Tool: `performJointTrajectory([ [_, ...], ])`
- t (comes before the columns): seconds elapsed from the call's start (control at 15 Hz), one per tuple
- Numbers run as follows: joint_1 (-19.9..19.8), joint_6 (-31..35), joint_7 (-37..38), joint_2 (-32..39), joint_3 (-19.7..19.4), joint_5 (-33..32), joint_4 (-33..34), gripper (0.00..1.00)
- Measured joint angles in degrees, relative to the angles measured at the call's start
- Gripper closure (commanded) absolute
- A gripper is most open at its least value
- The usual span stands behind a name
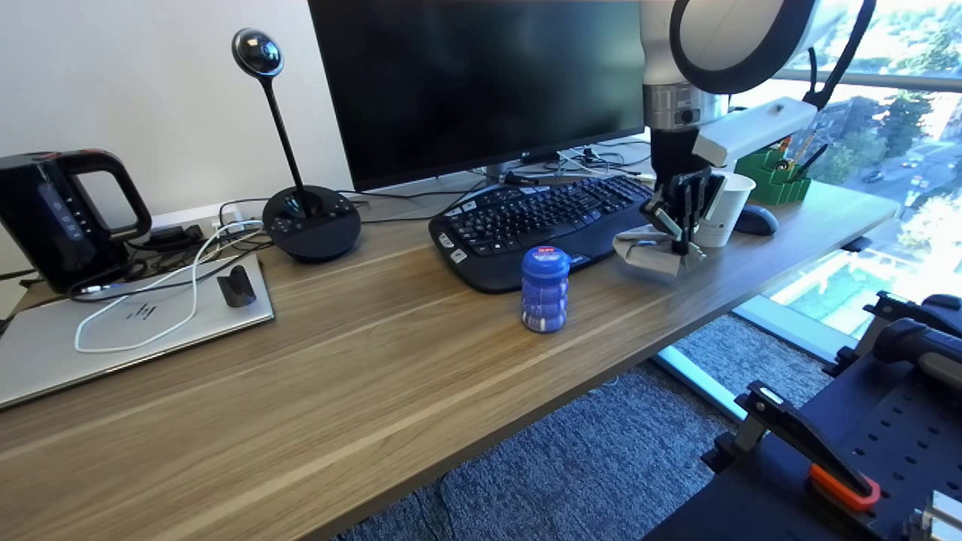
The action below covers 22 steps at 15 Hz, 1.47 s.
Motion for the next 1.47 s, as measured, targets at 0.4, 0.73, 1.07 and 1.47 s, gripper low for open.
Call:
performJointTrajectory([
  [0.4, -0.31, 0.21, 0.09, -2.37, -0.2, 0.02, -0.17, 0.98],
  [0.73, -0.53, 0.22, -0.38, -7.34, 0.34, -0.07, -2.05, 0.98],
  [1.07, -1.25, 0.31, -0.39, -11.68, -0.01, -1.1, -3.17, 0.98],
  [1.47, -3.29, 0.31, 0.34, -12.45, -1.07, -1.75, -2.9, 0.98],
])
